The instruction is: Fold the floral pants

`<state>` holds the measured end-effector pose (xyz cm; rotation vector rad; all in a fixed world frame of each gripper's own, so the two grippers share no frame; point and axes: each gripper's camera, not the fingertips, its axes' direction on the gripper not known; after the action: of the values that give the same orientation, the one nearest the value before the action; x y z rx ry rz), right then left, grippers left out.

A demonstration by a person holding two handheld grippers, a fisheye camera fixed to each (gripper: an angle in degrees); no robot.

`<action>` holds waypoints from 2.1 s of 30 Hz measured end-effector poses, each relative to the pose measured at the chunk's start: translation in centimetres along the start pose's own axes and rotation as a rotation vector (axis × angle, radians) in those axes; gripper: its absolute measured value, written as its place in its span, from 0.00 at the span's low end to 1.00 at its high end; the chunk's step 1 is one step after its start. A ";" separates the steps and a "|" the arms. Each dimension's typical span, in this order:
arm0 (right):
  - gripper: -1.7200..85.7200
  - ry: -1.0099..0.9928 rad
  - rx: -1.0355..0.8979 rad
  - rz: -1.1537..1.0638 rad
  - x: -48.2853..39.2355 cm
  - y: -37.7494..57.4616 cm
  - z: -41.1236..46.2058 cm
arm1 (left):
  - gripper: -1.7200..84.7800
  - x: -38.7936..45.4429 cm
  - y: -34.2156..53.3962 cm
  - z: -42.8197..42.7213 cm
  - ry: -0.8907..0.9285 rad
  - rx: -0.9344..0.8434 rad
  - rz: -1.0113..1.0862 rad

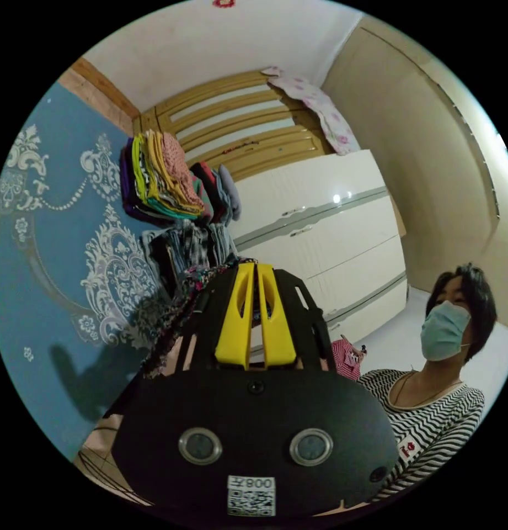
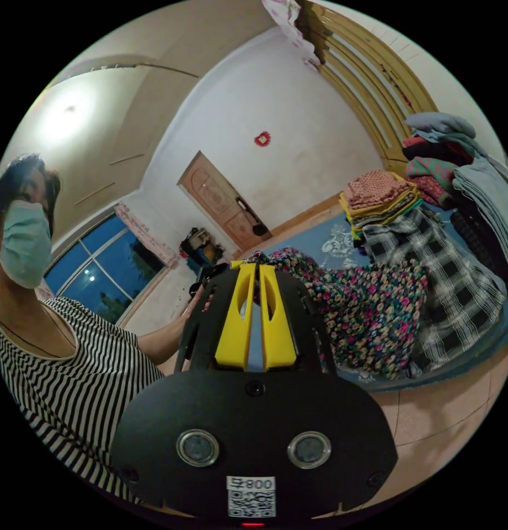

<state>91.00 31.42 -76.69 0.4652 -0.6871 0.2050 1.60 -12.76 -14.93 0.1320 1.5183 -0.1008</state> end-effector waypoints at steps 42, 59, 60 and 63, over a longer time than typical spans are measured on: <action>0.13 0.459 -0.908 -0.324 -19.3 21.6 63.7 | 0.03 27.9 28.9 -76.7 -0.663 0.640 -0.118; 0.03 0.407 -0.776 -0.260 -19.8 19.1 63.0 | 0.03 33.4 32.3 -86.4 -0.658 0.631 -0.098; 0.02 0.398 -0.753 -0.248 -19.6 18.5 62.1 | 0.03 33.8 32.5 -87.0 -0.657 0.635 -0.091; 0.02 0.362 -0.635 -0.175 -18.4 15.8 57.7 | 0.03 34.9 33.0 -88.4 -0.645 0.646 -0.070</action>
<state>39.38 17.24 -44.22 -0.1241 -0.3226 -0.0979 -79.05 33.59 -53.24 0.5099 0.8018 -0.6307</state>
